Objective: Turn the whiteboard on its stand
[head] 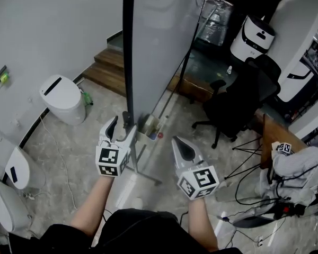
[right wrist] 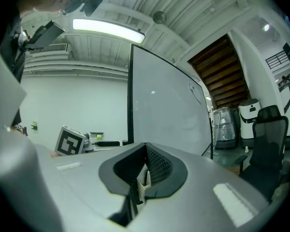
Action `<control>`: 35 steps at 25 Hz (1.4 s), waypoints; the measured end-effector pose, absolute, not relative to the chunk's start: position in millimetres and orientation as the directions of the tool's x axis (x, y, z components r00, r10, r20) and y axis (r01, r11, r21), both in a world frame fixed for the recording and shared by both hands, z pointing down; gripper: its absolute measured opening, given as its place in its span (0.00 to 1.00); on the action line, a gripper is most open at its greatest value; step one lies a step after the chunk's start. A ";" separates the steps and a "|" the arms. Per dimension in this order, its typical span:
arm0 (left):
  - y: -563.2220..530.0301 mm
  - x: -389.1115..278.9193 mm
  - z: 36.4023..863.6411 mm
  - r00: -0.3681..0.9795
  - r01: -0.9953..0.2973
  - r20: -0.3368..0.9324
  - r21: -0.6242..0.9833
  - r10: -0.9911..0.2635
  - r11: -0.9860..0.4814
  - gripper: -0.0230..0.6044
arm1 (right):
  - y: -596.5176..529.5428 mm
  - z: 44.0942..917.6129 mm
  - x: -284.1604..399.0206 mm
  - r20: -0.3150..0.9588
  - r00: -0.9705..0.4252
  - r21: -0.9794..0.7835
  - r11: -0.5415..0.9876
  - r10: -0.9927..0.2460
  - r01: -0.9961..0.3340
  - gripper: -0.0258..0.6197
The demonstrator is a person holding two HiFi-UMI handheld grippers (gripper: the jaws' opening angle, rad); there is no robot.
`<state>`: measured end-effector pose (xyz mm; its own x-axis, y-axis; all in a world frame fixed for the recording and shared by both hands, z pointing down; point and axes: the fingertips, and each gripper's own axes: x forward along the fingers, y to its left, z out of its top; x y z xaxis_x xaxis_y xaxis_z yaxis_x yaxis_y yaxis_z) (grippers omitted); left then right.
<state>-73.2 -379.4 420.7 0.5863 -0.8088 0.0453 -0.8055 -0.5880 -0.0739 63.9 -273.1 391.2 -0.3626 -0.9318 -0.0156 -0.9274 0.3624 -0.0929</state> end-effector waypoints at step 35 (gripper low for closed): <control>-412.2 -58.5 441.7 0.508 -0.857 0.108 -0.037 -0.855 -0.514 0.36 | -287.7 398.6 118.4 -0.011 -0.359 -0.127 0.357 -0.933 -0.925 0.05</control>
<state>-58.5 -412.2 441.7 0.5077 -0.8547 0.1079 -0.8571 -0.5138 -0.0374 118.4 -287.7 398.6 -0.3587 -0.9334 -0.0105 -0.9254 0.3571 -0.1273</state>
